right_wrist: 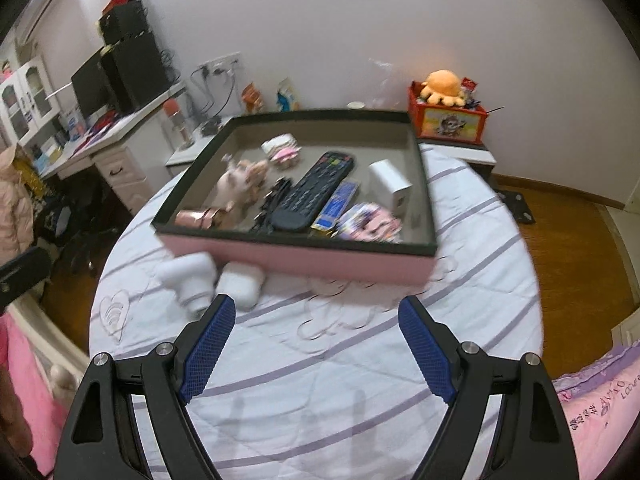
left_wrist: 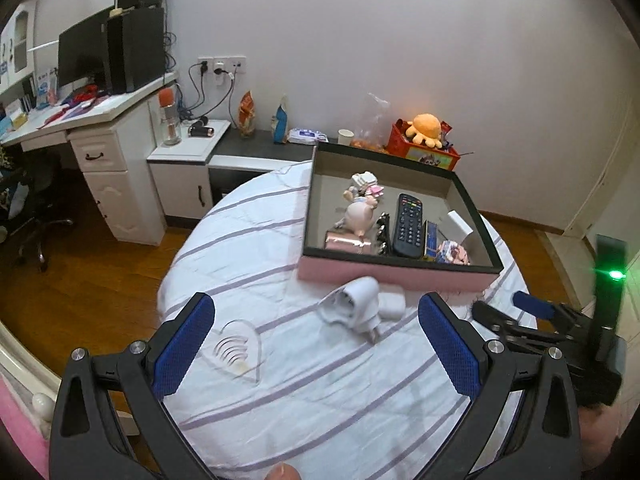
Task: Organize rigid objects
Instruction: 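Reach the right gripper to the white earbuds case and close on it, then carry the earbuds case with the right gripper into the box and release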
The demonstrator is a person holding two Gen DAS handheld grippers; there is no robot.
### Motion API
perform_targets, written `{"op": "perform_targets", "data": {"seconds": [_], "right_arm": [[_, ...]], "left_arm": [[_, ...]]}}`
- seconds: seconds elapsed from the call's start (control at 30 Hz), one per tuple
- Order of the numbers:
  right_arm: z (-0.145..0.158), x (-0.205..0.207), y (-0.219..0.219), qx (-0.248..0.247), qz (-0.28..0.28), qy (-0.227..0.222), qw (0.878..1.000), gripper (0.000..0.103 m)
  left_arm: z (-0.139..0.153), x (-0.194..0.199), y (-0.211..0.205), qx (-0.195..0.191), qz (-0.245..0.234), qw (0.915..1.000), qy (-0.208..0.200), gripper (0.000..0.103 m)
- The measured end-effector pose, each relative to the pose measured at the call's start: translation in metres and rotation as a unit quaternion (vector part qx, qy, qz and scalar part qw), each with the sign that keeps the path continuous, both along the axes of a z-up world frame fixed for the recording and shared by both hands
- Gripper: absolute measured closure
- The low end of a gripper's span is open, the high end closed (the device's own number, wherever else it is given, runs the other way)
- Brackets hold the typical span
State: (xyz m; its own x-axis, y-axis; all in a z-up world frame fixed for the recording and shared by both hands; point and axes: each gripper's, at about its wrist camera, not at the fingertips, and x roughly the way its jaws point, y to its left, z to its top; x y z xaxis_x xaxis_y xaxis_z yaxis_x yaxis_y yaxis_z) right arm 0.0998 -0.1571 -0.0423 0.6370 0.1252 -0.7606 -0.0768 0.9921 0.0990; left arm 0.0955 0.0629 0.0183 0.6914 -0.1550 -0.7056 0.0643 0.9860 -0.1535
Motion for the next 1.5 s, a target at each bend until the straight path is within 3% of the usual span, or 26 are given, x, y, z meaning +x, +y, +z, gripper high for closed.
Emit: {"op": "perform_targets", "data": {"seconds": [0.33, 0.8, 1.0, 1.2, 1.27, 1.5], "right_arm": [[-0.042, 0.028, 0.034, -0.003, 0.013, 0.043, 0.999, 0.018], [-0.066, 0.063, 0.059, -0.002, 0.005, 0.070, 0.997, 0.018], [-0.076, 0.070, 0.069, 0.000, 0.009, 0.078, 0.997, 0.025], [-0.080, 0.075, 0.081, -0.048, 0.005, 0.066, 0.997, 0.043], [-0.080, 0.072, 0.082, -0.056, 0.005, 0.059, 0.997, 0.053], [-0.078, 0.058, 0.071, -0.035, 0.012, 0.050, 0.998, 0.055]], "left_arm": [[-0.033, 0.001, 0.026, -0.013, 0.020, 0.9992, 0.033, 0.000], [-0.063, 0.018, 0.032, -0.030, 0.004, 0.9977, 0.061, 0.000], [-0.070, 0.022, 0.032, -0.033, 0.000, 0.9970, 0.070, 0.000], [-0.074, 0.025, 0.031, -0.036, -0.001, 0.9967, 0.073, 0.000], [-0.075, 0.025, 0.030, -0.037, -0.002, 0.9966, 0.074, 0.000], [-0.072, 0.023, 0.022, -0.033, -0.008, 0.9969, 0.071, 0.000]]}}
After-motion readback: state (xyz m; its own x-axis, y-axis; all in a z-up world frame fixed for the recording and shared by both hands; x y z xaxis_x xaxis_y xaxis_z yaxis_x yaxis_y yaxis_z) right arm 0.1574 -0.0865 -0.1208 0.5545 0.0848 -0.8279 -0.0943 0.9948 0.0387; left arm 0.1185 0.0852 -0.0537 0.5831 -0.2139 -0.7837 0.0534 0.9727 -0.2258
